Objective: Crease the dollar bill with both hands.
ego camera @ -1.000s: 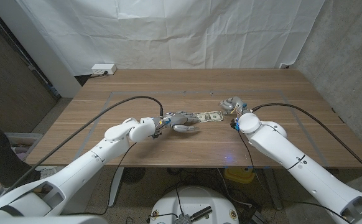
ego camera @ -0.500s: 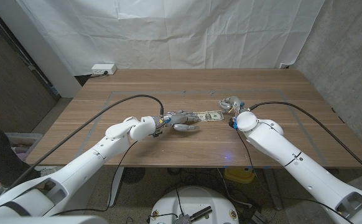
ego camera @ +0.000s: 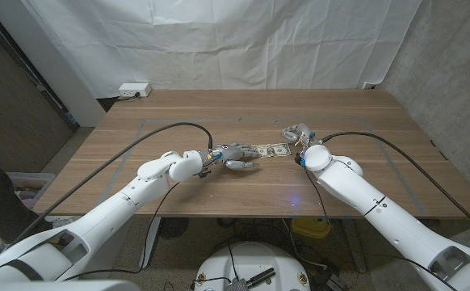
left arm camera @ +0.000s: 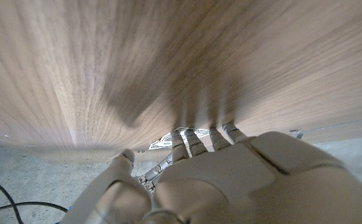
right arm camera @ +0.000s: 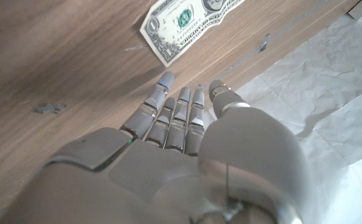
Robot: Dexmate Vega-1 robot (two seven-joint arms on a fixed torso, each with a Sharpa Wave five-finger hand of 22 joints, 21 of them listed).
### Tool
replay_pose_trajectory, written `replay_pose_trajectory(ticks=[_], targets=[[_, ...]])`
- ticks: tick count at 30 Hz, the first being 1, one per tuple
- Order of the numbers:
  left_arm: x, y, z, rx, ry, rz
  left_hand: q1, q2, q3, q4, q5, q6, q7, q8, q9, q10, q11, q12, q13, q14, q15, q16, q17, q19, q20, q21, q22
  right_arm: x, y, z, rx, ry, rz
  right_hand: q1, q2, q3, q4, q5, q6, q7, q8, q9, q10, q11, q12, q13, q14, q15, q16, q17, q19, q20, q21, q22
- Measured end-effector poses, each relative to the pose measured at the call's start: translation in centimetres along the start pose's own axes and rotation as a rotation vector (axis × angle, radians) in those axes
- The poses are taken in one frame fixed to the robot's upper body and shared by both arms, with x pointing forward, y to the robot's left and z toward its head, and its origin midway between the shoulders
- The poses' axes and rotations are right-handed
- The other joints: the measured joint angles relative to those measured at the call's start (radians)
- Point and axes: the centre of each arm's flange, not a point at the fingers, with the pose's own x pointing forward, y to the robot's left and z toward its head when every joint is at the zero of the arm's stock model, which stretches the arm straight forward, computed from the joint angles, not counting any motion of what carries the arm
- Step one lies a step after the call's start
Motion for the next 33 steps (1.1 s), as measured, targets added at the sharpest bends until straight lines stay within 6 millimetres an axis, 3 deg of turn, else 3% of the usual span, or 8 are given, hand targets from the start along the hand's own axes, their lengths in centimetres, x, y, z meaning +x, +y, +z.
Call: replay_pose_trajectory(ticks=[5, 6, 7, 12, 20, 23, 29, 33], targets=[[0.00, -0.06, 0.02, -0.002, 0.000, 0.000, 0.000, 0.000, 0.000, 0.000, 0.000, 0.000, 0.000, 0.000, 0.000, -0.002, -0.002, 0.000, 0.000, 0.002, -0.002, 0.000, -0.001, -0.001, -0.001, -0.003, -0.002, 0.13, 0.03, -0.10, -0.008, 0.001, -0.006, 0.000, 0.000, -0.014, 0.004, 0.000, 0.000, 0.000, 0.000, 0.001, 0.003, -0.003, 0.000, 0.000, 0.013, 0.001, 0.003, -0.001, 0.001, 0.000, 0.000, 0.000], [-0.01, -0.12, 0.02, -0.003, 0.001, -0.001, 0.004, 0.004, 0.000, 0.000, 0.000, 0.000, 0.000, 0.000, 0.000, -0.010, -0.010, 0.000, 0.000, 0.001, -0.002, -0.002, -0.002, -0.052, -0.052, 0.006, 0.001, 0.18, 0.03, -0.13, -0.009, 0.002, -0.007, 0.000, 0.000, -0.018, 0.007, 0.000, 0.000, 0.000, 0.000, 0.000, 0.005, -0.001, 0.004, 0.000, 0.030, 0.001, 0.011, -0.002, 0.009, -0.001, 0.000, 0.000], [-0.02, -0.21, 0.00, -0.004, 0.003, -0.002, 0.007, 0.007, -0.001, -0.001, 0.000, -0.020, -0.020, 0.000, 0.000, -0.031, -0.031, 0.000, 0.000, 0.001, -0.002, -0.008, -0.003, -0.057, -0.057, 0.008, 0.002, 0.21, 0.04, -0.19, -0.010, 0.005, -0.004, -0.001, 0.001, -0.021, 0.010, 0.000, 0.000, 0.000, 0.000, -0.001, 0.006, 0.001, 0.007, 0.000, 0.046, 0.001, 0.018, -0.005, 0.021, 0.001, 0.000, 0.001], [-0.05, -0.23, 0.07, -0.004, 0.003, -0.002, 0.007, 0.007, -0.004, -0.004, 0.004, -0.020, -0.020, 0.000, 0.000, -0.031, -0.031, 0.000, 0.000, 0.004, 0.001, -0.006, -0.003, -0.057, -0.057, 0.007, 0.002, 0.25, 0.20, -0.39, -0.011, 0.016, 0.013, -0.012, 0.012, -0.029, 0.018, 0.000, 0.001, 0.001, 0.000, -0.002, 0.009, 0.004, 0.007, -0.003, 0.133, 0.008, 0.052, -0.003, 0.074, 0.030, 0.008, 0.003], [-0.10, -0.16, 0.15, -0.003, 0.003, 0.000, 0.007, 0.007, -0.007, -0.001, 0.004, -0.020, -0.020, 0.000, 0.000, -0.031, -0.031, 0.000, 0.000, 0.004, 0.001, -0.006, 0.000, -0.057, -0.057, 0.007, 0.002, 0.27, 0.20, -0.52, 0.001, 0.029, 0.041, -0.016, 0.016, -0.033, 0.023, 0.000, 0.022, 0.022, 0.000, -0.002, 0.038, 0.015, 0.015, -0.003, 0.199, 0.023, 0.071, -0.003, 0.138, 0.037, 0.028, 0.008], [-0.10, -0.16, 0.12, -0.003, 0.004, 0.000, 0.007, 0.007, -0.007, -0.001, 0.004, -0.020, -0.020, 0.000, 0.000, -0.031, -0.031, 0.000, 0.000, 0.004, 0.001, -0.006, 0.000, -0.057, -0.057, 0.007, 0.002, 0.26, 0.25, -0.51, 0.004, 0.028, 0.045, -0.016, 0.016, -0.027, 0.028, 0.004, 0.025, 0.018, 0.000, -0.002, 0.038, 0.015, 0.015, -0.003, 0.188, 0.018, 0.065, -0.004, 0.143, 0.039, 0.033, 0.008], [-0.11, -0.23, 0.12, -0.003, 0.004, -0.008, 0.007, 0.007, -0.007, -0.001, 0.004, -0.020, -0.020, 0.000, 0.000, -0.031, -0.031, -0.004, 0.000, 0.003, 0.001, -0.006, 0.000, -0.057, -0.057, 0.006, 0.002, -0.01, 0.21, -0.55, 0.000, 0.012, 0.021, -0.012, 0.020, -0.027, 0.028, 0.004, 0.012, 0.005, -0.007, -0.001, 0.007, -0.001, 0.000, -0.003, 0.087, 0.005, 0.024, -0.003, 0.070, 0.023, -0.007, 0.004], [-0.14, -0.22, 0.09, -0.002, 0.004, -0.008, 0.007, 0.007, -0.007, -0.001, 0.004, -0.020, -0.020, 0.000, 0.000, -0.031, -0.031, -0.004, 0.000, 0.003, 0.001, -0.006, -0.001, -0.057, -0.057, 0.006, 0.002, -0.09, 0.22, -0.47, -0.002, 0.006, 0.012, -0.012, 0.020, -0.027, 0.028, 0.004, 0.009, 0.002, -0.012, -0.001, 0.008, 0.000, 0.000, -0.003, 0.191, 0.005, 0.060, -0.003, 0.132, 0.030, 0.014, 0.008]])
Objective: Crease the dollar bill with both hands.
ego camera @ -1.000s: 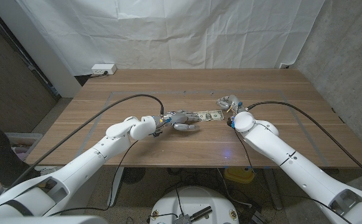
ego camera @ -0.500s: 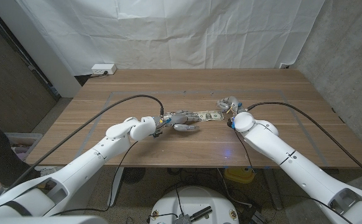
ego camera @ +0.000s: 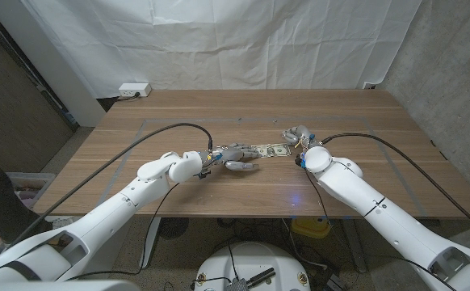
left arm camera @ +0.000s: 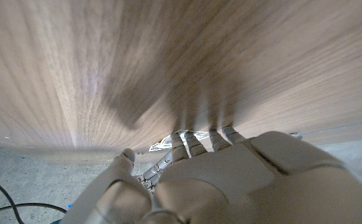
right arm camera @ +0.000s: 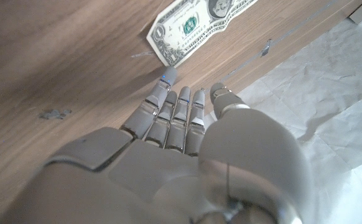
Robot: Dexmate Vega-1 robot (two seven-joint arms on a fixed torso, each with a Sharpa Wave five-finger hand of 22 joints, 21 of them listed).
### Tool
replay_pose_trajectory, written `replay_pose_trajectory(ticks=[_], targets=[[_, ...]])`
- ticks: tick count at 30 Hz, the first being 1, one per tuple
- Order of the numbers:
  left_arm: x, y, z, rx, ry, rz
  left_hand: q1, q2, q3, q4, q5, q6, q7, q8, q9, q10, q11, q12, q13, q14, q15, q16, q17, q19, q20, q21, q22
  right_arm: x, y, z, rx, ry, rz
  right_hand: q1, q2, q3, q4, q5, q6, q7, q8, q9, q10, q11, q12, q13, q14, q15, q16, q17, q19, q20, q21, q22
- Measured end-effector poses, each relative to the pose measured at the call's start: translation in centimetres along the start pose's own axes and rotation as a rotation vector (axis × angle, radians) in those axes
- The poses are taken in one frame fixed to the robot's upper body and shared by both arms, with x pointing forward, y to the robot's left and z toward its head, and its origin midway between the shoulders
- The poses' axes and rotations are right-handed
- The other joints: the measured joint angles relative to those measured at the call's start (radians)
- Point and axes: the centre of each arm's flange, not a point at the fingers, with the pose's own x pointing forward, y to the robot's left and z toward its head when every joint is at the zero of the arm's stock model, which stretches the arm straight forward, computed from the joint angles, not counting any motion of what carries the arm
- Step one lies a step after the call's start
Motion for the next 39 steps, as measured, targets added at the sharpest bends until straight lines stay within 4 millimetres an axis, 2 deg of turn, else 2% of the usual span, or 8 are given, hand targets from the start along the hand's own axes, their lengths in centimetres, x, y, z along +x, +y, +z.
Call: replay_pose_trajectory(ticks=[3, 5, 7, 9, 13, 25, 29, 39], targets=[[-0.02, 0.02, -0.03, 0.000, 0.000, 0.000, 0.000, 0.000, 0.000, 0.000, 0.000, 0.000, 0.000, 0.000, 0.000, 0.000, 0.000, 0.000, 0.000, 0.000, 0.000, 0.000, 0.000, 0.000, 0.000, 0.000, 0.000, 0.00, 0.09, 0.07, 0.002, 0.000, 0.010, -0.004, 0.004, 0.014, 0.013, 0.000, -0.007, 0.007, 0.000, 0.000, 0.019, 0.014, 0.005, 0.000, 0.108, -0.002, 0.032, -0.001, 0.103, 0.002, 0.047, 0.008], [-0.03, 0.03, -0.02, 0.001, -0.001, 0.001, 0.000, 0.000, 0.000, 0.000, 0.000, 0.000, 0.000, 0.000, 0.000, 0.000, 0.000, 0.000, 0.000, 0.000, 0.000, -0.001, 0.000, 0.000, 0.000, 0.000, 0.000, 0.13, 0.13, 0.22, 0.001, 0.009, 0.029, -0.002, 0.002, 0.013, 0.013, 0.000, -0.022, 0.018, 0.000, 0.000, 0.017, 0.010, 0.006, 0.000, 0.102, -0.002, 0.024, -0.002, 0.121, -0.002, 0.056, 0.010], [-0.03, 0.03, -0.01, 0.001, -0.002, 0.001, 0.000, 0.000, -0.001, -0.001, 0.000, 0.000, 0.000, 0.000, 0.000, 0.000, 0.000, 0.000, 0.000, 0.000, 0.000, -0.001, -0.001, 0.000, 0.000, 0.000, 0.000, 0.17, 0.19, 0.37, -0.009, 0.014, 0.038, 0.011, -0.011, 0.005, -0.007, 0.000, -0.047, 0.011, 0.000, 0.000, -0.026, 0.004, -0.010, 0.001, 0.018, -0.005, -0.014, -0.002, 0.050, -0.010, 0.029, 0.007], [-0.04, 0.03, -0.01, 0.001, -0.003, 0.000, 0.000, 0.000, -0.003, -0.003, 0.000, 0.000, 0.000, 0.000, 0.000, 0.000, 0.000, 0.000, 0.000, 0.000, 0.000, -0.001, -0.001, 0.000, 0.000, -0.005, 0.000, 0.15, 0.33, 0.45, -0.031, 0.021, 0.041, 0.021, -0.021, -0.006, -0.017, 0.000, -0.063, 0.002, -0.007, 0.000, -0.060, -0.005, -0.018, 0.002, -0.053, -0.006, -0.042, 0.000, -0.004, -0.012, 0.006, 0.005], [-0.03, 0.03, -0.08, 0.002, -0.003, 0.000, 0.000, 0.000, -0.003, -0.003, 0.004, 0.000, 0.000, 0.000, 0.000, 0.000, 0.000, 0.000, 0.000, 0.000, 0.000, -0.003, -0.001, 0.000, 0.000, -0.006, 0.000, 0.08, 0.48, 0.57, -0.057, 0.020, 0.031, 0.024, -0.024, -0.014, -0.026, 0.000, -0.070, -0.005, -0.007, 0.000, -0.076, -0.008, -0.020, 0.003, -0.130, -0.004, -0.064, 0.000, -0.066, -0.015, -0.025, 0.000], [0.08, 0.07, -0.37, -0.006, -0.003, -0.001, 0.000, 0.000, -0.003, -0.003, 0.004, 0.000, 0.000, -0.001, 0.000, 0.000, 0.000, -0.004, 0.000, -0.002, -0.002, 0.000, 0.000, 0.000, 0.000, -0.008, -0.001, -0.17, 0.42, 0.81, -0.090, -0.011, -0.055, 0.024, -0.024, -0.023, -0.023, 0.000, -0.070, -0.005, -0.002, 0.000, -0.072, -0.012, -0.016, 0.003, -0.137, -0.005, -0.064, 0.000, -0.080, -0.011, -0.029, 0.000], [0.12, 0.13, -0.47, -0.008, -0.004, 0.000, 0.000, 0.000, -0.005, -0.006, 0.004, 0.000, 0.000, -0.002, 0.000, 0.000, -0.001, -0.003, 0.000, -0.002, -0.002, 0.000, 0.001, 0.000, 0.000, -0.008, -0.001, -0.16, 0.56, 0.77, -0.096, -0.007, -0.062, 0.024, -0.024, -0.027, -0.018, 0.000, -0.070, -0.005, -0.002, 0.000, -0.072, -0.012, -0.015, 0.003, -0.162, 0.002, -0.068, 0.000, -0.096, -0.013, -0.041, 0.000], [0.22, 0.18, -0.75, -0.013, -0.001, -0.002, 0.000, 0.000, -0.010, -0.001, 0.004, 0.007, -0.007, -0.002, 0.000, 0.010, -0.019, -0.003, 0.000, -0.002, -0.002, 0.000, 0.001, 0.000, 0.000, -0.008, 0.000, 0.34, 0.65, 0.51, -0.104, 0.026, -0.048, -0.016, -0.008, -0.058, 0.013, 0.000, -0.064, 0.001, -0.002, 0.000, -0.061, -0.001, -0.012, 0.003, -0.174, 0.014, -0.068, 0.005, -0.116, 0.000, -0.056, -0.004]])
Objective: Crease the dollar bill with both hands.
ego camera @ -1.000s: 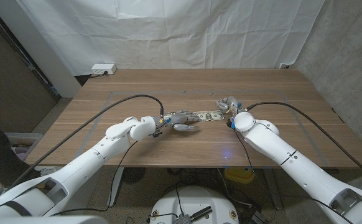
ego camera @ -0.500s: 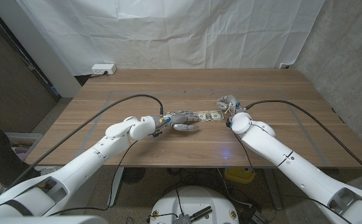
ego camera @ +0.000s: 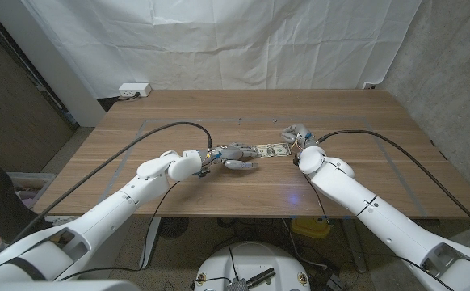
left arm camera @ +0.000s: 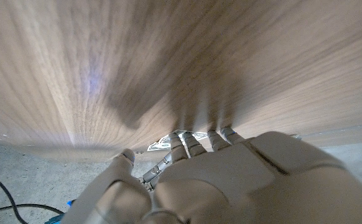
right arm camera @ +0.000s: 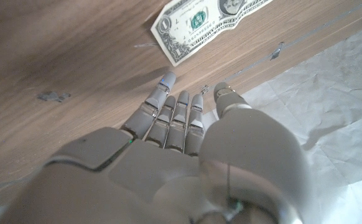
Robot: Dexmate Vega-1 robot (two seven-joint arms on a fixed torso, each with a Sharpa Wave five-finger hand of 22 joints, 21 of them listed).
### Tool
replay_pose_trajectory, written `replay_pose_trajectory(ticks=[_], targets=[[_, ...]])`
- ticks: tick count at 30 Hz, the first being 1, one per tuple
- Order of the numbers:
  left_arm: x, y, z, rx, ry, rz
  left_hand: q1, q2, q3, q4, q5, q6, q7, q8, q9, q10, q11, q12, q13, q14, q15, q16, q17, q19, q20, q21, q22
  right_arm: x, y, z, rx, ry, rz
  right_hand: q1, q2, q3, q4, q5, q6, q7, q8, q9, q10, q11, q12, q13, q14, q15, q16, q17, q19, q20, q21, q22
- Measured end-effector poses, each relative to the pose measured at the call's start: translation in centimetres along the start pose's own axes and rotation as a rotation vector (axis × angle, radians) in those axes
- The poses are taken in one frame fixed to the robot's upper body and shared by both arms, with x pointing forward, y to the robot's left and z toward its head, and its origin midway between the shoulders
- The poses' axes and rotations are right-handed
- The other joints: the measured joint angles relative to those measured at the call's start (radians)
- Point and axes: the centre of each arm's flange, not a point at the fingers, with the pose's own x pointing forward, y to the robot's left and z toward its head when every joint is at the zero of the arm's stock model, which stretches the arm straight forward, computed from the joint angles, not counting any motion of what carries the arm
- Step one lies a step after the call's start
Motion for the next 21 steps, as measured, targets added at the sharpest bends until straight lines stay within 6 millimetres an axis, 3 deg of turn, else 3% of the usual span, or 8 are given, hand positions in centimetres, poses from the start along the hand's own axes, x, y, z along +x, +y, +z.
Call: replay_pose_trajectory(ticks=[4, 5, 6, 7, 10, 12, 14, 21], targets=[[0.07, 0.03, -0.05, -0.002, 0.000, 0.000, 0.000, 0.000, 0.000, 0.000, 0.000, 0.000, 0.000, 0.000, 0.000, -0.007, -0.007, 0.000, 0.000, 0.000, 0.000, 0.000, 0.000, 0.000, 0.000, -0.001, 0.000, 0.23, 0.06, -0.08, -0.005, 0.011, 0.011, -0.006, -0.002, -0.003, 0.003, 0.000, 0.000, 0.000, 0.000, 0.000, 0.005, 0.005, 0.005, 0.000, 0.001, 0.001, 0.004, 0.000, -0.003, 0.004, 0.000, 0.000], [0.07, 0.03, -0.05, -0.002, 0.000, 0.000, 0.000, 0.000, 0.000, 0.000, 0.000, 0.000, 0.000, 0.000, 0.000, -0.007, -0.008, 0.000, 0.000, 0.000, 0.000, 0.000, 0.000, -0.006, -0.006, -0.001, 0.000, 0.26, 0.06, -0.07, -0.005, 0.012, 0.012, -0.008, 0.001, -0.003, 0.003, 0.000, 0.000, 0.000, 0.000, 0.000, 0.005, 0.005, 0.008, 0.000, 0.008, 0.008, 0.009, 0.000, 0.002, 0.010, 0.000, 0.000], [0.09, -0.01, -0.09, -0.003, 0.000, -0.001, 0.000, 0.000, 0.000, 0.000, 0.000, 0.000, 0.000, 0.000, 0.000, -0.007, -0.010, 0.000, 0.000, 0.000, 0.000, -0.001, 0.000, -0.032, -0.032, 0.000, 0.001, 0.33, 0.07, -0.04, -0.006, 0.014, 0.016, -0.011, 0.003, -0.004, 0.004, 0.000, 0.000, 0.000, 0.000, 0.000, 0.005, 0.005, 0.008, 0.000, 0.024, 0.013, 0.017, 0.000, 0.012, 0.018, 0.000, 0.000], [0.10, -0.01, -0.11, -0.003, 0.000, -0.001, 0.000, 0.000, 0.000, 0.000, 0.000, -0.011, -0.011, 0.000, 0.000, -0.007, -0.011, 0.000, 0.000, 0.000, 0.000, -0.001, 0.000, -0.032, -0.032, 0.000, 0.001, 0.38, 0.06, -0.02, -0.006, 0.015, 0.018, -0.014, 0.006, -0.004, 0.004, 0.000, 0.000, 0.000, 0.000, 0.000, 0.010, 0.010, 0.008, 0.000, 0.051, 0.016, 0.027, 0.000, 0.027, 0.025, 0.001, 0.001], [0.12, -0.03, -0.19, -0.004, 0.001, -0.003, 0.000, 0.000, 0.000, 0.000, 0.000, -0.015, -0.022, 0.000, 0.000, -0.017, -0.021, 0.000, 0.000, 0.000, 0.000, -0.004, -0.002, -0.032, -0.032, 0.000, 0.001, 0.49, -0.01, 0.12, -0.006, 0.015, 0.024, -0.027, 0.011, 0.009, 0.017, 0.000, 0.005, 0.005, 0.000, 0.000, 0.019, 0.017, 0.015, -0.003, 0.167, 0.016, 0.067, -0.001, 0.107, 0.045, 0.028, 0.003], [0.15, 0.00, -0.20, -0.004, 0.001, -0.003, 0.000, 0.000, 0.000, 0.000, 0.000, -0.015, -0.022, 0.000, 0.000, -0.016, -0.023, 0.000, 0.000, 0.000, 0.000, -0.004, -0.002, -0.032, -0.032, 0.000, 0.000, 0.53, -0.04, 0.21, -0.006, 0.014, 0.027, -0.039, 0.017, 0.019, 0.027, 0.000, 0.005, 0.005, 0.000, -0.002, 0.025, 0.011, 0.015, -0.003, 0.264, 0.000, 0.102, 0.007, 0.192, 0.051, 0.068, 0.013], [0.17, -0.01, -0.24, -0.004, 0.002, -0.003, 0.000, 0.000, 0.000, 0.000, 0.000, -0.014, -0.022, 0.000, 0.000, -0.014, -0.025, 0.000, 0.000, 0.000, 0.000, -0.001, -0.002, -0.032, -0.032, 0.000, 0.000, 0.55, -0.05, 0.24, -0.008, 0.014, 0.030, -0.044, 0.020, 0.024, 0.032, 0.000, 0.009, 0.009, 0.000, -0.005, 0.033, 0.008, 0.016, -0.003, 0.315, -0.013, 0.124, 0.018, 0.243, 0.052, 0.091, 0.018], [0.25, -0.03, -0.19, -0.004, 0.001, -0.004, 0.003, 0.003, 0.000, 0.000, 0.000, -0.013, -0.024, 0.000, 0.000, -0.014, -0.025, 0.000, 0.000, 0.000, 0.000, 0.000, -0.002, -0.032, -0.032, 0.000, 0.000, 0.43, -0.09, 0.36, -0.015, 0.016, 0.033, -0.048, 0.016, 0.024, 0.032, 0.000, 0.009, 0.009, 0.000, -0.005, 0.041, 0.005, 0.015, -0.003, 0.362, -0.041, 0.152, 0.045, 0.262, 0.050, 0.099, 0.023]])
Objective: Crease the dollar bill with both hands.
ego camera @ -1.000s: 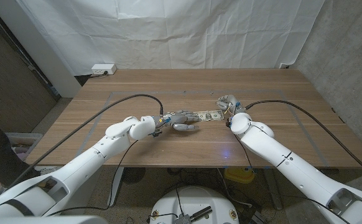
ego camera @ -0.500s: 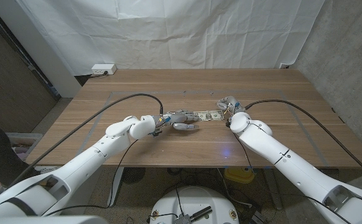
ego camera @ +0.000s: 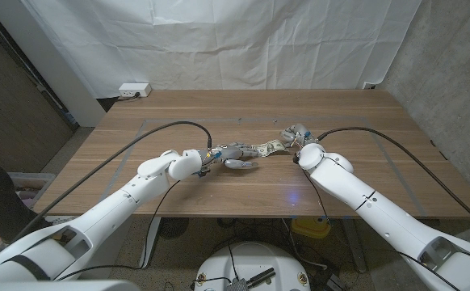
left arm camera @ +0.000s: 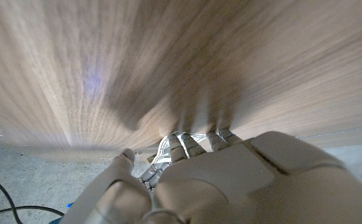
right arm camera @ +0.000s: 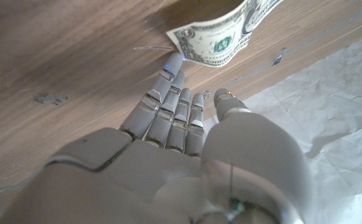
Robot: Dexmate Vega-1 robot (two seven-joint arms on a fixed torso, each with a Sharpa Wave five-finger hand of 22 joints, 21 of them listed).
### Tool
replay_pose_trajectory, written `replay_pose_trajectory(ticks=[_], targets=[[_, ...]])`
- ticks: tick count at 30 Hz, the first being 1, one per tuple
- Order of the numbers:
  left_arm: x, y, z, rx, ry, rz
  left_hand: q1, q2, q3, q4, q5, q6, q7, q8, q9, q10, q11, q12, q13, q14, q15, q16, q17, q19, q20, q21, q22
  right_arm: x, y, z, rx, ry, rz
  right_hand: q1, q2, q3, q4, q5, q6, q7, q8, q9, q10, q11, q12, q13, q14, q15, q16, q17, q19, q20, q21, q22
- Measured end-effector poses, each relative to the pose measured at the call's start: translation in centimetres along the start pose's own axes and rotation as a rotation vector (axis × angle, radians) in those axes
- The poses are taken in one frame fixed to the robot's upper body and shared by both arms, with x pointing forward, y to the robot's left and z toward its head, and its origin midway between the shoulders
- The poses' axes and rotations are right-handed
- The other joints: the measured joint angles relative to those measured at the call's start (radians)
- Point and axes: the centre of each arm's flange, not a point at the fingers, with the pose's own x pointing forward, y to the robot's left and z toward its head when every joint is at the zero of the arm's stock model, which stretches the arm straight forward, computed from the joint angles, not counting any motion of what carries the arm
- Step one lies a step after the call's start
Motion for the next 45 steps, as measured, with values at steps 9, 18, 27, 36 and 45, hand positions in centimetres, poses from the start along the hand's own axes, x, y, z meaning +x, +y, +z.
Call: replay_pose_trajectory(ticks=[9, 18, 27, 36, 45], targets=[[0.04, -0.02, 0.07, 0.000, -0.001, 0.000, 0.000, 0.000, -0.003, -0.003, 0.004, 0.000, 0.000, 0.000, 0.000, 0.000, 0.000, 0.000, 0.000, 0.000, 0.000, 0.000, 0.000, 0.000, 0.000, 0.000, 0.000, -0.35, -0.19, -0.18, 0.002, 0.009, -0.011, -0.011, -0.005, 0.000, 0.000, 0.000, 0.000, 0.000, 0.000, -0.005, 0.009, 0.009, 0.000, 0.000, 0.131, -0.009, 0.085, 0.076, 0.143, -0.013, 0.093, 0.012], [0.10, 0.13, 0.26, 0.004, -0.001, 0.002, 0.000, 0.000, -0.004, -0.004, 0.004, 0.000, 0.000, 0.000, 0.000, 0.000, 0.000, 0.000, 0.000, 0.000, 0.000, 0.000, 0.003, 0.000, 0.000, -0.001, 0.000, -0.54, -0.26, -0.62, 0.064, -0.002, 0.007, -0.017, -0.009, 0.043, -0.002, 0.004, 0.009, 0.009, 0.000, -0.002, 0.023, 0.012, 0.007, 0.000, 0.120, -0.004, 0.022, 0.057, 0.139, -0.060, 0.133, 0.009], [0.13, 0.17, 0.39, 0.007, 0.000, 0.003, 0.000, 0.000, -0.008, 0.000, 0.004, -0.002, -0.002, 0.000, 0.000, 0.000, 0.000, -0.004, 0.000, 0.000, 0.000, 0.000, 0.003, 0.000, 0.000, -0.006, 0.000, -0.78, -0.66, -0.61, 0.065, -0.005, -0.025, -0.049, -0.004, 0.058, 0.005, 0.004, 0.022, 0.000, 0.000, -0.002, 0.045, 0.009, 0.008, 0.000, 0.177, -0.001, 0.014, 0.073, 0.148, -0.042, 0.173, 0.001], [0.14, 0.16, 0.39, 0.009, 0.001, 0.003, 0.000, 0.000, -0.008, 0.000, 0.004, -0.002, -0.002, 0.000, 0.000, 0.000, 0.000, -0.004, 0.000, 0.000, 0.000, -0.002, 0.003, 0.000, 0.000, -0.006, 0.001, -0.85, -0.76, -0.62, 0.081, 0.004, -0.024, -0.064, -0.003, 0.073, 0.016, 0.004, 0.007, 0.015, 0.000, -0.005, 0.067, 0.017, 0.015, -0.005, 0.305, -0.040, 0.044, 0.086, 0.306, -0.125, 0.279, 0.008], [0.15, 0.17, 0.37, 0.009, 0.002, 0.003, 0.008, 0.008, -0.008, 0.000, 0.004, -0.003, -0.003, 0.000, 0.000, 0.000, 0.000, -0.004, 0.000, 0.000, 0.000, 0.000, 0.003, 0.000, 0.000, -0.008, 0.001, -0.86, -0.76, -0.65, 0.139, 0.001, -0.005, -0.070, -0.009, 0.105, 0.006, 0.012, -0.037, 0.014, -0.008, -0.002, -0.055, 0.004, -0.031, -0.005, 0.241, -0.026, -0.033, 0.052, 0.332, -0.151, 0.308, 0.005]])
